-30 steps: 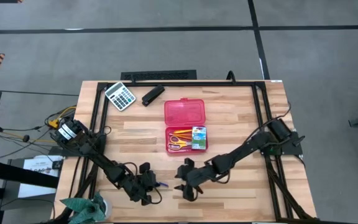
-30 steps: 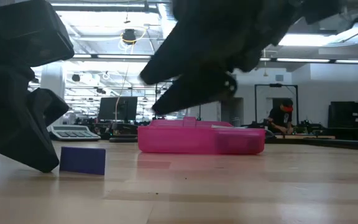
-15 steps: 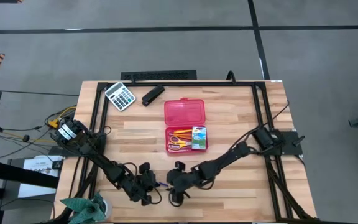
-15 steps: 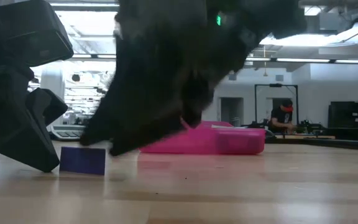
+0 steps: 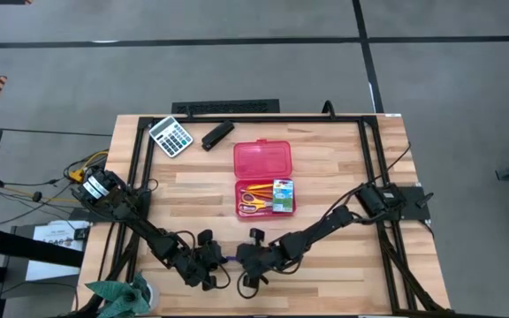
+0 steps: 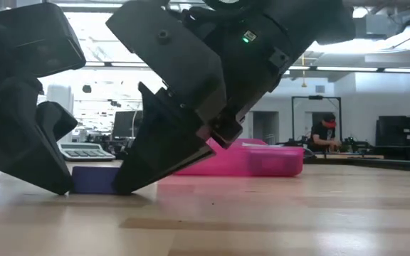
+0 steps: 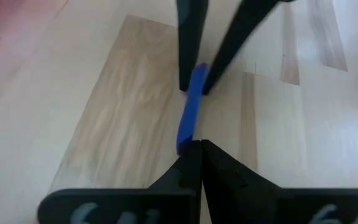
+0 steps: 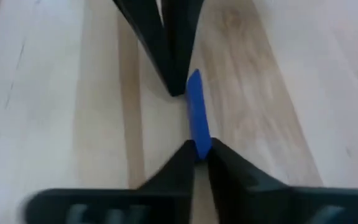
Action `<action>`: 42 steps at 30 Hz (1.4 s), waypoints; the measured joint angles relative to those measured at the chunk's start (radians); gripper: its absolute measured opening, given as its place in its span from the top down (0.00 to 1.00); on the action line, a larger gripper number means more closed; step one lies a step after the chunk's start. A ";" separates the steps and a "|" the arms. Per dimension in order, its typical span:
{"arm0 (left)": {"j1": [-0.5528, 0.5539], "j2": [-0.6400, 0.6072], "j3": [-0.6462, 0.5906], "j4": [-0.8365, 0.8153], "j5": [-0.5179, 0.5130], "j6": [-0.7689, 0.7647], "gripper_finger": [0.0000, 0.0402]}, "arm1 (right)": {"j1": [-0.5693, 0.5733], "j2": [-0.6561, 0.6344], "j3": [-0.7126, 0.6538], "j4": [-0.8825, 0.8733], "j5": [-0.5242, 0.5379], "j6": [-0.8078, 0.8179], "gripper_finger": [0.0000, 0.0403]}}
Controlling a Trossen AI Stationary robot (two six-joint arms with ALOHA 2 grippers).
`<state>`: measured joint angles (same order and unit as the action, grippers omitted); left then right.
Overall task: Pack school essentials
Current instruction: Put the blue eraser into the red supply box
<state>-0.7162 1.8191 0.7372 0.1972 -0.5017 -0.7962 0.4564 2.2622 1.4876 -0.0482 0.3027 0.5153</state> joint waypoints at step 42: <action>0.016 -0.134 0.001 -0.027 -0.065 -0.107 1.00 | -0.422 -0.480 -0.577 0.223 -0.337 -0.081 0.96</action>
<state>-0.7005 1.6852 0.7383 0.1699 -0.5664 -0.9033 0.0344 1.7823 0.9101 0.1749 -0.0343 0.4339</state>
